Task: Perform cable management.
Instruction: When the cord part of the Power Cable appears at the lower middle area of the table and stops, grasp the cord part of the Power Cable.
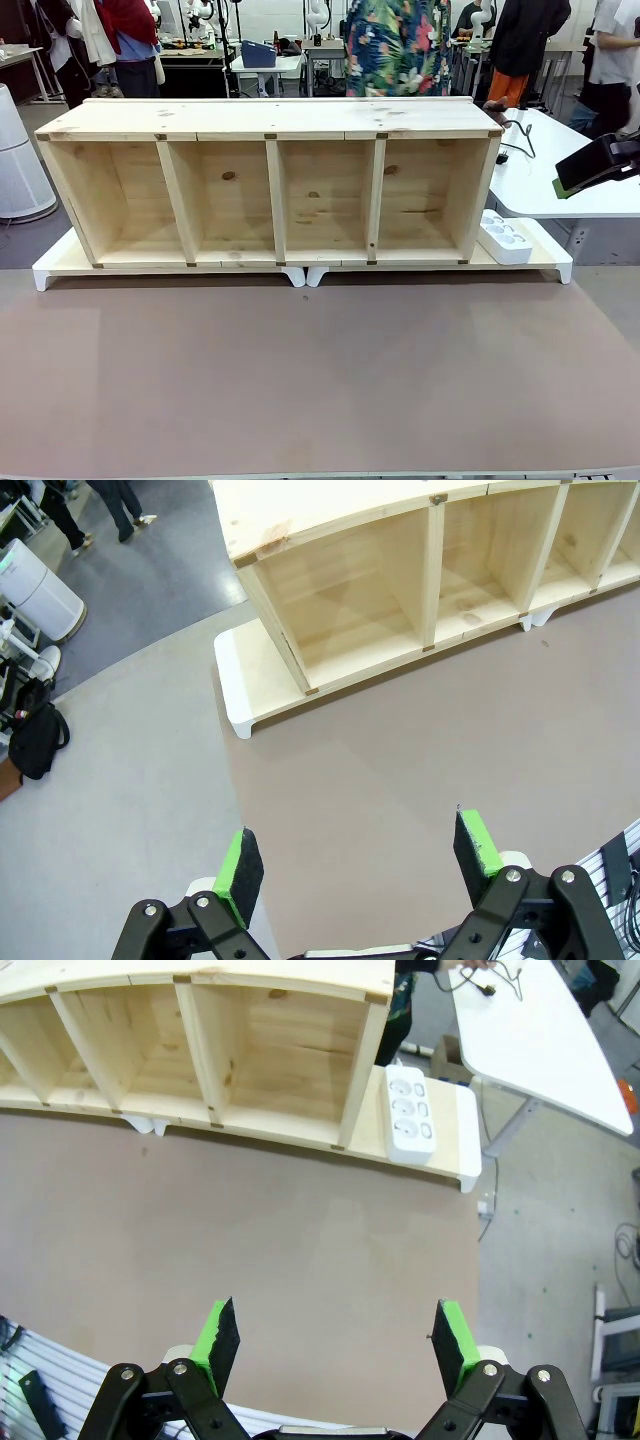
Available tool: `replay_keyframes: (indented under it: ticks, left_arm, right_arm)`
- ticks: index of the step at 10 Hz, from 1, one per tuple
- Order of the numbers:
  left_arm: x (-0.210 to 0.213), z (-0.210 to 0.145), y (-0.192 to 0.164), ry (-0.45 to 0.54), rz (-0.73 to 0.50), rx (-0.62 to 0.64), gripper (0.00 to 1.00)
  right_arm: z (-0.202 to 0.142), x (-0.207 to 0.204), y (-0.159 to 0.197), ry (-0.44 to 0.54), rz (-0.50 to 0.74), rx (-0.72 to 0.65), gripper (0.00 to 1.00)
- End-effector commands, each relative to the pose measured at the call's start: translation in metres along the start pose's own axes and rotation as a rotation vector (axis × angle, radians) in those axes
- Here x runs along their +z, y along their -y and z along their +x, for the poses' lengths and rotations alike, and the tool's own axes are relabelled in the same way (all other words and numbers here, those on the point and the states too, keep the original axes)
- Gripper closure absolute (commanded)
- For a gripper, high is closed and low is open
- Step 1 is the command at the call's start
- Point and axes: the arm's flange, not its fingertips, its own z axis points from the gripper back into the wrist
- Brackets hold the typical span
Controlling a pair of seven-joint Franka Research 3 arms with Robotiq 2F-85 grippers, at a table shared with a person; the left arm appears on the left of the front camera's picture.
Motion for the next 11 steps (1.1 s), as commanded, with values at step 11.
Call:
replay_keyframes:
  ticks: [11]
  left_arm:
    - [0.0004,-0.0002,-0.0006,0.001,0.001,0.004,0.00]
  right_arm:
    - [0.0001,-0.0003,0.0008,-0.001,-0.002,-0.001,0.00]
